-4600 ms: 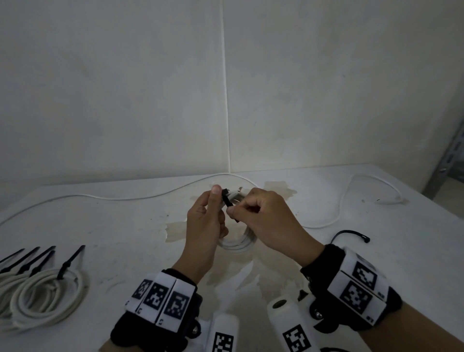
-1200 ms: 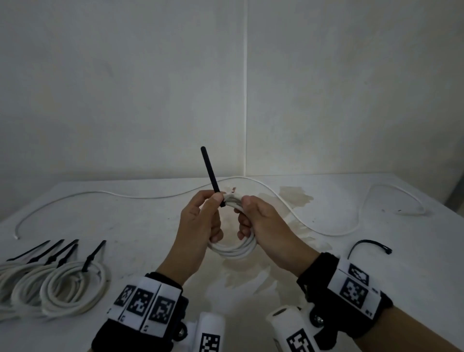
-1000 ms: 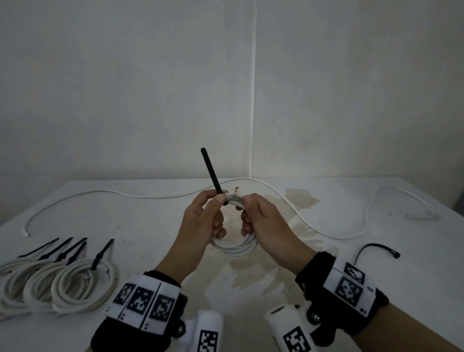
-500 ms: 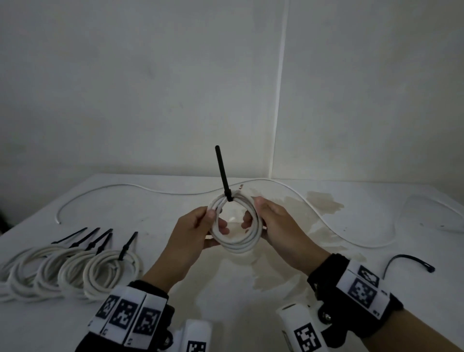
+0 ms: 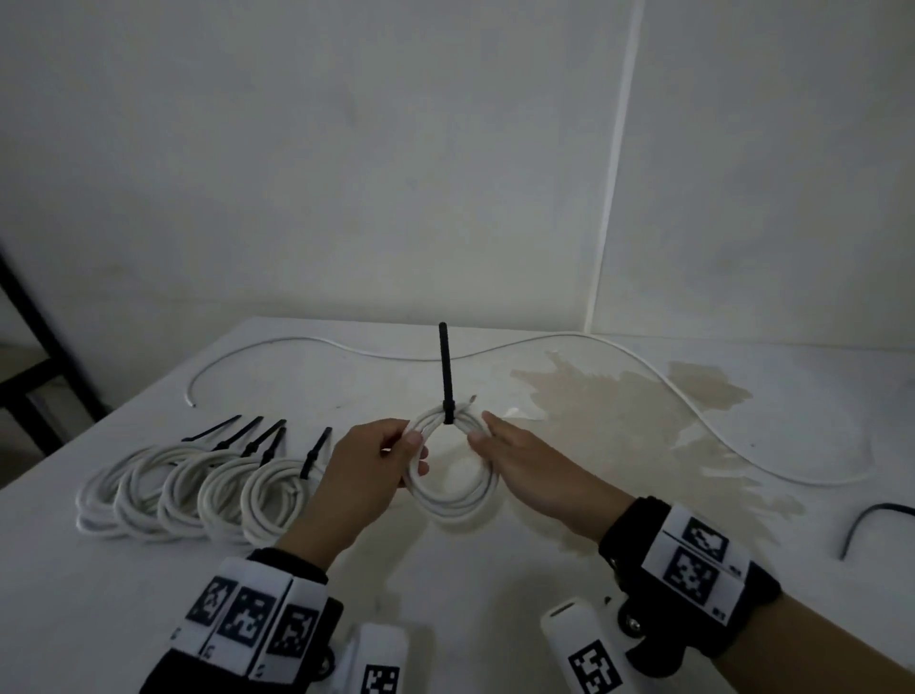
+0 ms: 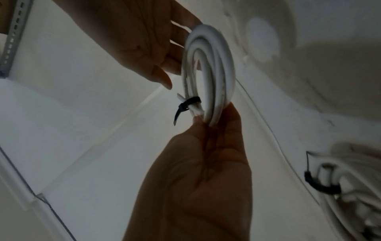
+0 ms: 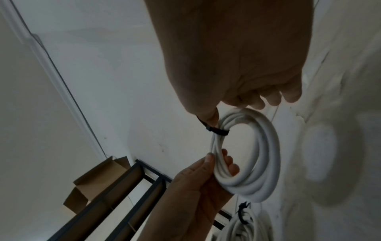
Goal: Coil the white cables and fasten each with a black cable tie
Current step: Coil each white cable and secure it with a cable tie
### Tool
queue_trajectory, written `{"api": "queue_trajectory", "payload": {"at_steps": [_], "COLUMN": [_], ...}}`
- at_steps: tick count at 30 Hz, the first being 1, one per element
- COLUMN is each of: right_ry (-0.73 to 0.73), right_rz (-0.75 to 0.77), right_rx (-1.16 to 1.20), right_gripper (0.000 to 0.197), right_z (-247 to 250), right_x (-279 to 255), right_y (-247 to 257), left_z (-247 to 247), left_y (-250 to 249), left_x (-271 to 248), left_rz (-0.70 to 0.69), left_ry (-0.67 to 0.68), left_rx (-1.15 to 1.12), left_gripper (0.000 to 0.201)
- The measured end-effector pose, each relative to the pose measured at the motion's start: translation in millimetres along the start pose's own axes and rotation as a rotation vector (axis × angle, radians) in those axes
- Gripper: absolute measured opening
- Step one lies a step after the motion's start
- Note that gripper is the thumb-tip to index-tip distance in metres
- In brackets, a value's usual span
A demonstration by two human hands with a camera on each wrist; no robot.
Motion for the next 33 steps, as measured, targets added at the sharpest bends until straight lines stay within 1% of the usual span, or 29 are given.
{"api": "queue_trajectory", "payload": {"at_steps": [2, 6, 10, 14, 16, 19, 20, 22, 25, 29, 33], "right_ry": [0.027, -0.032, -0.089, -0.118, -0.107, -0.1, -0.099, -0.092, -0.079, -0.069, -0.036], "right_rz": [-0.022, -0.06, -0.092, -0.096, -0.102, -0.121, -0.126, -0.136, -0.15, -0.156, -0.129], "right_rx": [-0.059, -0.135, -0.142, -0.178, -0.198, -0.228, -0.237, -0.257, -0.272, -0.261, -0.314], "right_gripper": [0.06, 0.061, 0.058, 0.056, 0.057, 0.058, 0.058, 0.058, 0.059, 0.059, 0.056], "right_z": [0.6, 17.9, 33.7, 40.7, 40.3, 40.3, 40.4, 40.5, 42.2, 46.9, 50.2], "right_x": [0.8, 9.2, 17.2, 26.0, 30.7, 38.1, 41.0, 47.6, 59.2, 79.0, 105.8], "right_y": [-2.8, -14.3, -27.6, -33.4, -35.2, -39.1, -40.1, -41.4, -44.0, -43.2, -39.2], "left_z": [12.3, 49.5, 69.2, 80.1, 81.7, 85.5, 87.1, 89.9, 86.9, 64.6, 27.0], "left_y": [8.8, 35.6, 50.4, 61.4, 62.3, 55.1, 51.3, 38.7, 9.4, -25.4, -46.2], "left_x": [3.7, 12.8, 15.1, 24.5, 27.9, 29.0, 29.0, 29.3, 32.1, 47.3, 71.9], "left_rz": [0.023, 0.125, 0.127, 0.174, 0.188, 0.195, 0.194, 0.151, 0.047, -0.034, -0.099], "left_ry": [-0.016, -0.074, -0.09, -0.108, -0.116, -0.192, -0.219, -0.27, -0.3, -0.263, -0.183], "left_rx": [0.055, 0.119, 0.314, 0.449, 0.567, 0.729, 0.74, 0.759, 0.736, 0.752, 0.812], "left_gripper": [0.028, 0.03, 0.036, 0.029, 0.029, 0.017, 0.019, 0.032, 0.033, 0.031, 0.034]}}
Point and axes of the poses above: each hand's wrist, its own x-axis towards the middle knuckle, its own z-axis out of the back of the hand, y = z × x, the point moved 8 cm from there along x, towards the middle knuckle, and after that the axes turned 13 degrees about z, right-handed, at the moved point
